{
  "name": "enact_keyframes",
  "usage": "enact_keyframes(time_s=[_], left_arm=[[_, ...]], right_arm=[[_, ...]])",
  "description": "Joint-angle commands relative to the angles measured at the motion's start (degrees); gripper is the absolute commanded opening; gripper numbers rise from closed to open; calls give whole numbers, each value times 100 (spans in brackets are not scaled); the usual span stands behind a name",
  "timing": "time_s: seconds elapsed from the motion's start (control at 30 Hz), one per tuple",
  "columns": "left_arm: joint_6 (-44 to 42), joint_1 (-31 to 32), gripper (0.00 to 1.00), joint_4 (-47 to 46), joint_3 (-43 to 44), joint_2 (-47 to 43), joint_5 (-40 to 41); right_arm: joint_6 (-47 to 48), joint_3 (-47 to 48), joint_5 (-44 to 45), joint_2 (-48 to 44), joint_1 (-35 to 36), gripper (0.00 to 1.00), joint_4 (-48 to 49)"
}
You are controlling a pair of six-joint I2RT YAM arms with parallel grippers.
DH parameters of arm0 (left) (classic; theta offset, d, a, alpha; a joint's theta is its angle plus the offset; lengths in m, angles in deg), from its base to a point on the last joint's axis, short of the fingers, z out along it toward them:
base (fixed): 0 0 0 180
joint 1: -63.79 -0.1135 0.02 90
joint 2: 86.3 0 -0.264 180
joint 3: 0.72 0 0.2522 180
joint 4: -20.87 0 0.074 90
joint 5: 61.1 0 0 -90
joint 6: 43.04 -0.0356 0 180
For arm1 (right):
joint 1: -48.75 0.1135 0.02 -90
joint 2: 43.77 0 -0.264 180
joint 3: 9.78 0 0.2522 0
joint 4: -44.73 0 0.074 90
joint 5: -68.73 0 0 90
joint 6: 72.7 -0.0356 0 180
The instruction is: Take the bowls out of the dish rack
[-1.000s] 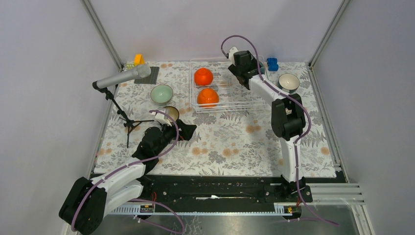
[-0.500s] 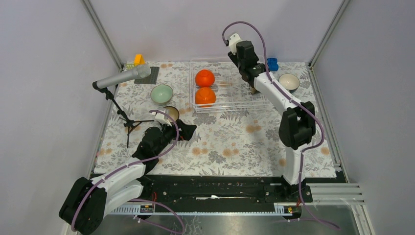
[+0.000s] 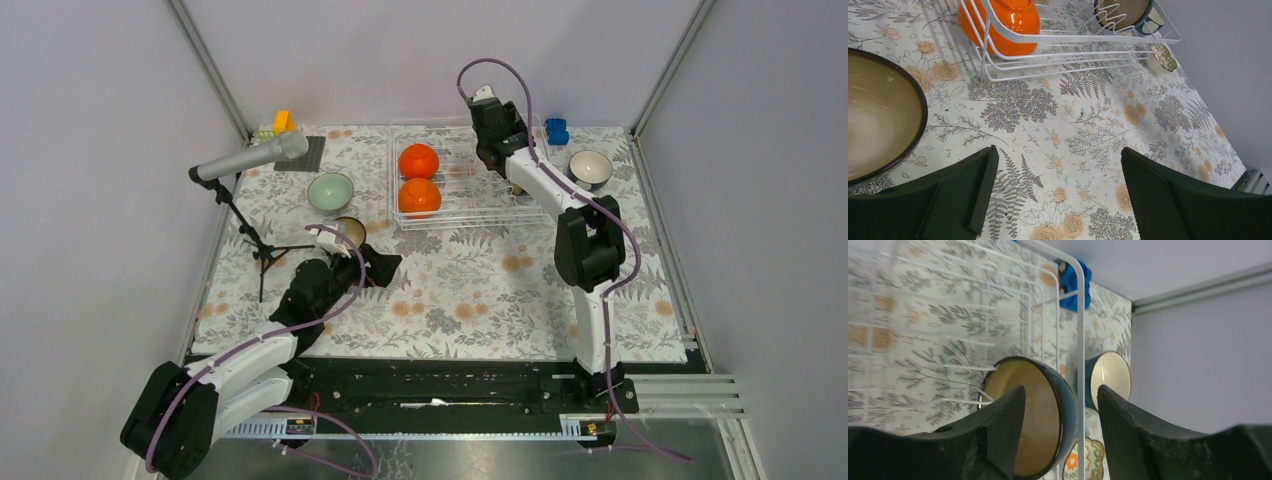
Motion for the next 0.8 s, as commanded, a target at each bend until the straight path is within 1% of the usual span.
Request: enact_keyframes(time_s=[0.0,0.23,0.5,0.63,0.7,0.77], left_arm=[[-41,10,98,-200,54,-7,-113],[-14,12,98,-202,58,-8,-153],[105,12,98,-287,26,-10,-294],[131,12,98,-448,-99,-45,-294],[110,12,97,-481,-135,-59,-285],[88,12,97,-556,-181,-83,-266]], right_arm=[[-281,143,988,40,22,62,-133],[-459,39,1660,241,23,62,-333],[-591,-272,1952,111,22,61,-336],[-703,-434,2270,16,19,62,-327],[-849,-634,2272,-86,27,65,-327],[-1095,-938,2272,-231,29,70,-297]])
